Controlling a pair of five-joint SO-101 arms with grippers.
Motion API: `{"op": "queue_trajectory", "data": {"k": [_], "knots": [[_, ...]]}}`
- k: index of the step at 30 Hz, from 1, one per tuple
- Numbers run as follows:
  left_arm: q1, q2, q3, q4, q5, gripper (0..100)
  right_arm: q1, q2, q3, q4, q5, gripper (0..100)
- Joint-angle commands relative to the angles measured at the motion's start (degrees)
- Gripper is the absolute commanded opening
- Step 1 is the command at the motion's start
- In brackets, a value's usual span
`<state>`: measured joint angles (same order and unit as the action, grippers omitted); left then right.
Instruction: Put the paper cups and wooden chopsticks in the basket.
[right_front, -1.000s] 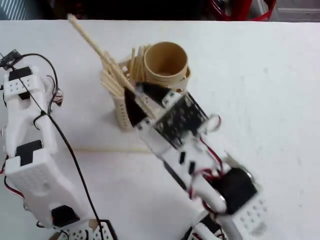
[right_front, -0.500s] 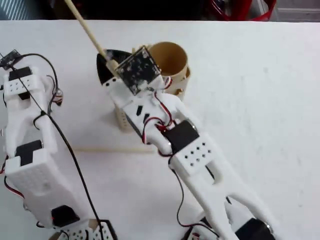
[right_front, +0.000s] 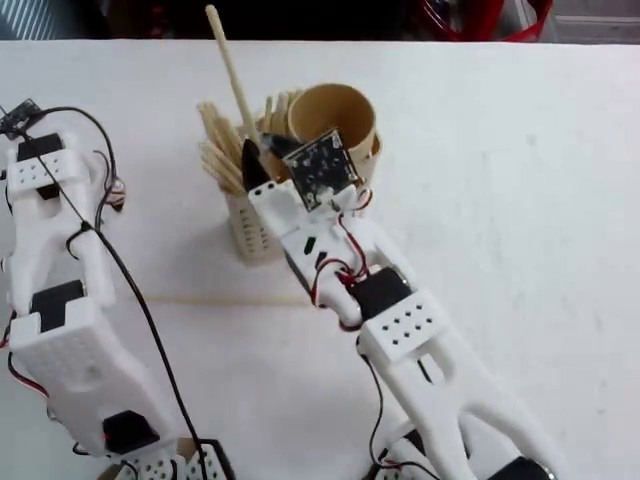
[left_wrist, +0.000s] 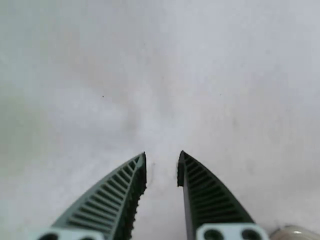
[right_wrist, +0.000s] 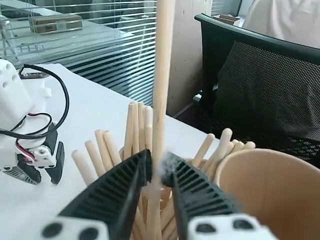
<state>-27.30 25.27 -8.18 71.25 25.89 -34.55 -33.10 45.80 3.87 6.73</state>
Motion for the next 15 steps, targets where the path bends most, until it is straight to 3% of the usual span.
{"op": "queue_trajectory", "data": {"k": [1,7,10,13,15], "knots": [[-0.40,-0.48,-0.70,-1.05,0.18,11,0.57,-4.26,-0.97,2.33,-0.62,16.6],[-0.13,-0.22,-0.79,-1.05,0.18,11,0.22,-7.25,-6.59,11.74,-0.26,15.3],[-0.75,0.22,-1.32,-0.70,-0.26,12,-1.01,-9.10,-9.85,23.87,2.99,10.1],[-1.10,-2.59,-2.02,0.97,-11.69,12,-1.98,-12.62,-12.84,40.92,11.78,1.8],[-1.10,-5.76,-2.99,4.40,-22.07,12,-1.45,-16.04,-14.15,52.35,16.88,2.4]]}}
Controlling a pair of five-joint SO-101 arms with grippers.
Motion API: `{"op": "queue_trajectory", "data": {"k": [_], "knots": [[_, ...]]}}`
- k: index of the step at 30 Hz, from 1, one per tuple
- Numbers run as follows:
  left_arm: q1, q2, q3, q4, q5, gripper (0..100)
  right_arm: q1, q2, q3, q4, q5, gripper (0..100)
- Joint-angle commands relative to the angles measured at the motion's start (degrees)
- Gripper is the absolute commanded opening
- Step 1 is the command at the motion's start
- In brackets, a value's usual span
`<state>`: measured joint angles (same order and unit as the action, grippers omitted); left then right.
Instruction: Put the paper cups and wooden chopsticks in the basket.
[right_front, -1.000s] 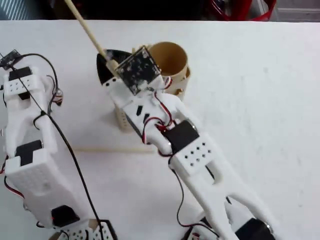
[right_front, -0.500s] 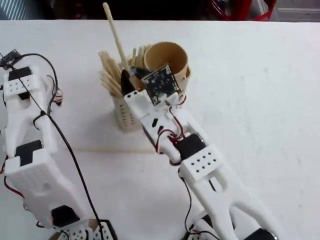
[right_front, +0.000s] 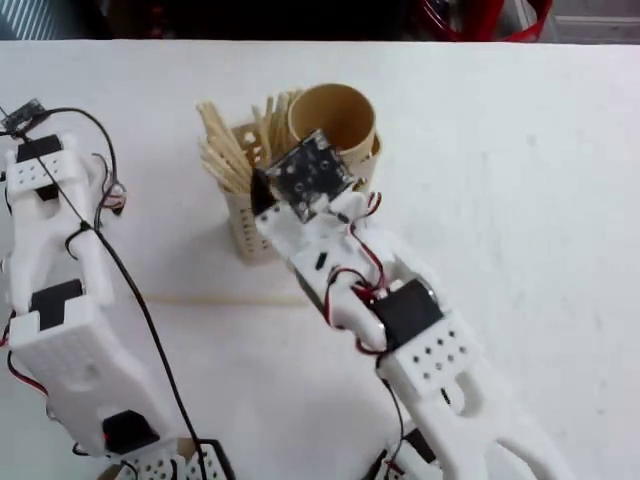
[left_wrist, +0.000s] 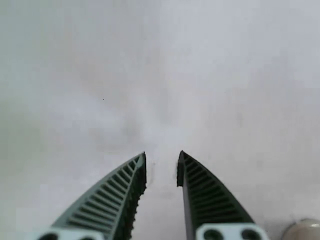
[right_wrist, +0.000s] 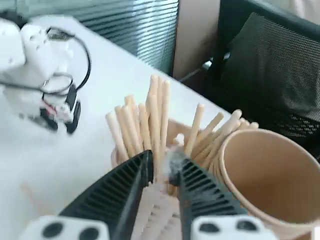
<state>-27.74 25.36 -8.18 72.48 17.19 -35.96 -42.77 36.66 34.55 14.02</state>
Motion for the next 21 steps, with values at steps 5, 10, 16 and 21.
{"op": "queue_trajectory", "data": {"k": [5,10,16,21], "knots": [[-0.92,-15.52,-8.88,15.56,-32.97,12,7.69,-15.69,-2.46,43.91,11.43,1.7],[2.42,-26.15,-10.29,30.33,-53.54,12,17.80,-21.67,12.04,48.13,17.23,1.7],[4.00,-36.09,12.57,29.80,-79.21,18,28.97,-22.29,27.34,40.22,25.67,1.7],[7.60,-40.57,31.12,24.18,-93.19,20,33.45,-22.29,36.48,32.48,25.76,1.7]]}}
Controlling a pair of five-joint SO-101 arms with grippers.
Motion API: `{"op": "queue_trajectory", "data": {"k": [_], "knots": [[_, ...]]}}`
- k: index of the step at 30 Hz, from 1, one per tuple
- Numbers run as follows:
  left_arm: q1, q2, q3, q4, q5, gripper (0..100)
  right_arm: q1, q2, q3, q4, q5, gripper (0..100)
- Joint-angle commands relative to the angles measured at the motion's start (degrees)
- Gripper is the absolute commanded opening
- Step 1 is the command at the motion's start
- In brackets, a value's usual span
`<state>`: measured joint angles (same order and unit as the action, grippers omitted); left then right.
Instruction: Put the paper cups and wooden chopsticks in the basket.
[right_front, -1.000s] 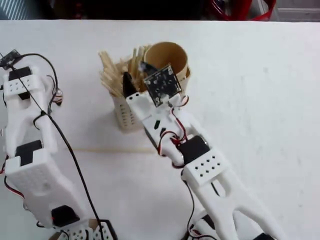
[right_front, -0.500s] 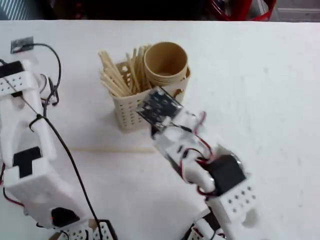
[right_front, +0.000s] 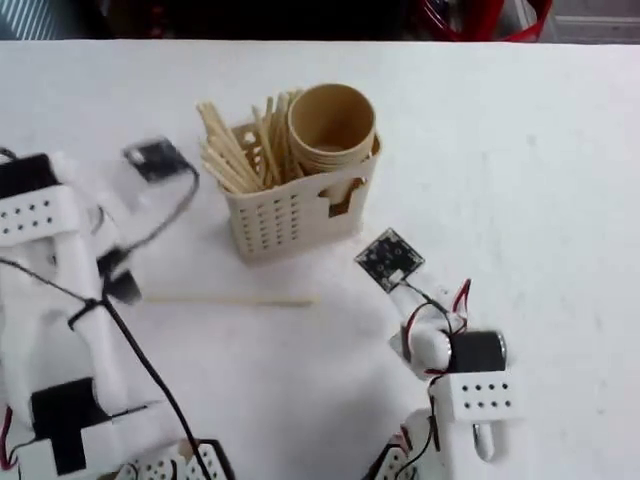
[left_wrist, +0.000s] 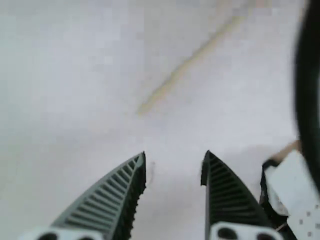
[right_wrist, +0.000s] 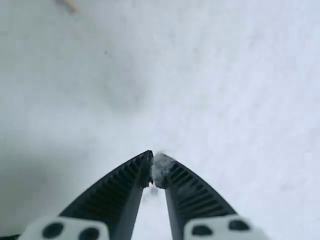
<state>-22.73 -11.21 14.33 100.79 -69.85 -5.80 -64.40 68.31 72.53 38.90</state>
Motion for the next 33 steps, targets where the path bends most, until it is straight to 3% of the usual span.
{"op": "queue_trajectory", "data": {"k": [1,10,16,26,33], "knots": [[3.56,-4.09,10.99,-7.03,-5.63,20,4.00,-0.66,6.15,-6.46,0.88,1.7],[8.84,-4.26,28.75,-39.03,-0.62,20,6.37,-1.19,15.03,-13.32,0.35,1.7],[9.54,-4.18,34.73,-51.87,-0.70,20,9.10,-1.19,16.09,-14.37,0.26,1.7],[10.77,-4.09,35.96,-55.30,-0.79,20,9.19,-1.27,16.09,-14.37,0.26,1.7],[15.43,-4.18,35.52,-45.45,-5.19,20,8.84,-1.27,16.26,-14.37,0.26,1.7]]}}
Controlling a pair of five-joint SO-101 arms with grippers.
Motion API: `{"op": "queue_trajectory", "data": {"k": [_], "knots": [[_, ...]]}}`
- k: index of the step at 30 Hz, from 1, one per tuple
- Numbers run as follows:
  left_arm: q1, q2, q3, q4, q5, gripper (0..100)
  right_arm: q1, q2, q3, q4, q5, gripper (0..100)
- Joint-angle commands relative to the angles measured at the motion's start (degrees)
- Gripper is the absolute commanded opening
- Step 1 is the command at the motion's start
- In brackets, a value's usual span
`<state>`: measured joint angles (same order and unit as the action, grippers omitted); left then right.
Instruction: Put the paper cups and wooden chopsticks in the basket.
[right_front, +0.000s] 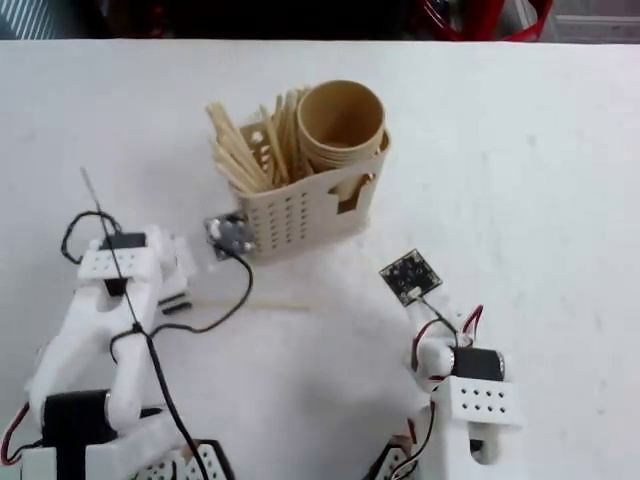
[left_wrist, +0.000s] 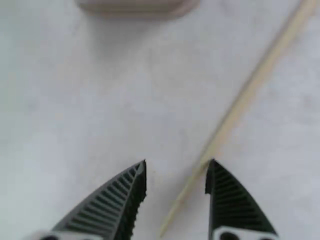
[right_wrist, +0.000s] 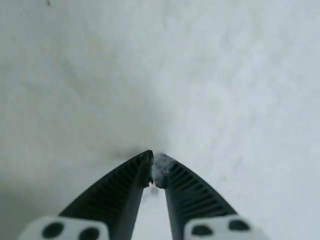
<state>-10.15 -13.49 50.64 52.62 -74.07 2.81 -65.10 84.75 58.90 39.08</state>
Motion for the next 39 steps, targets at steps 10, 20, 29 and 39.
{"op": "queue_trajectory", "data": {"k": [10,20,29,39], "knots": [[3.38,-1.80,-0.44,2.55,1.76,20,0.22,-0.57,-0.18,-0.75,0.09,1.7],[3.56,6.55,-2.29,0.53,1.49,21,0.22,-0.57,-0.18,-0.75,0.09,1.7],[3.47,16.31,-12.57,8.35,1.32,8,0.22,-0.57,-0.09,-0.84,0.09,1.7],[3.03,13.67,-12.66,14.77,1.32,2,0.22,-0.57,0.62,-2.33,0.09,1.7]]}}
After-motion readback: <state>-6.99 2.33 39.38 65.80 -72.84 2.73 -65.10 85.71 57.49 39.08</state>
